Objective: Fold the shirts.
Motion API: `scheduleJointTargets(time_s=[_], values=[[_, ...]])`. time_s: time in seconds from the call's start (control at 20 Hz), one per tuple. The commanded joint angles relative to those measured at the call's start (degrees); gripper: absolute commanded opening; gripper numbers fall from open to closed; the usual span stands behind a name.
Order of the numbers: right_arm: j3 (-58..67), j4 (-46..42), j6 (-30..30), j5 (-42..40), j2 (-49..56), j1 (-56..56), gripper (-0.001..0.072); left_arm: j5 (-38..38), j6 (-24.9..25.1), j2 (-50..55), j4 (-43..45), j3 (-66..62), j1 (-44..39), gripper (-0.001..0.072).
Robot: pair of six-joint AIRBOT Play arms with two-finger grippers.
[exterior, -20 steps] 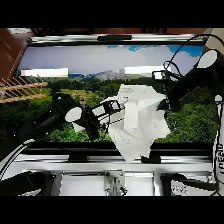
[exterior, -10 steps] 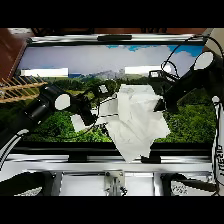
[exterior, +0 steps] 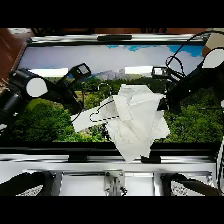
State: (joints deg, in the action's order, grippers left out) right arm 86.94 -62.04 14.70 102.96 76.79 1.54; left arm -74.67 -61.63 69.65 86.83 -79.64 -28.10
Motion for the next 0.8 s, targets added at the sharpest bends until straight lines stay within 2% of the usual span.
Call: scheduleJointTargets(time_s=[0.0, 0.1, 0.2, 0.3, 0.35, 0.4, 0.5, 0.6, 0.75], values=[[-0.02, 0.28, 1.44, -0.17, -2.43, 0.07, 0.0061, -6.64, -5.42, -2.73, 0.37, -1.03, 5.81, 0.0623], [-0.02, 0.28, 2.14, -0.79, -4.35, 0.07, 0.0061, -7.89, -10.4, -4.59, 0.13, -0.87, 10.71, 0.0622], [-0.02, 0.33, 3.37, -0.94, -6.23, 0.07, 0.0061, -7.87, -20.15, -6.19, -2.19, -0.55, 15.45, 0.062], [-0.02, 0.28, 4.55, -0.98, -7.82, 0.07, 0.0061, -5.31, -29.51, -8.0, -4.98, 2.49, 18.86, 0.0586], [-0.02, 0.22, 4.87, -0.98, -8.35, 0.07, 0.0061, -1.33, -31.85, -9.35, -7.28, 5.92, 19.47, 0.0429], [-0.02, 0.07, 5.22, -0.96, -8.7, 0.07, 0.0061, 4.17, -32.2, -11.08, -10.78, 10.99, 19.41, 0.0379], [-0.02, 0.04, 6.62, -1.16, -8.81, 0.07, 0.0061, 13.92, -34.12, -13.73, -21.05, 22.62, 18.01, 0.0401], [-0.02, 0.04, 7.61, -1.86, -8.81, 0.07, 0.0061, 21.44, -33.55, -14.45, -29.14, 32.57, 14.47, 0.0414], [-0.02, 0.07, 7.72, -2.56, -8.81, 0.07, 0.0061, 32.65, -25.83, -14.29, -33.16, 39.95, 6.23, 0.0425]])
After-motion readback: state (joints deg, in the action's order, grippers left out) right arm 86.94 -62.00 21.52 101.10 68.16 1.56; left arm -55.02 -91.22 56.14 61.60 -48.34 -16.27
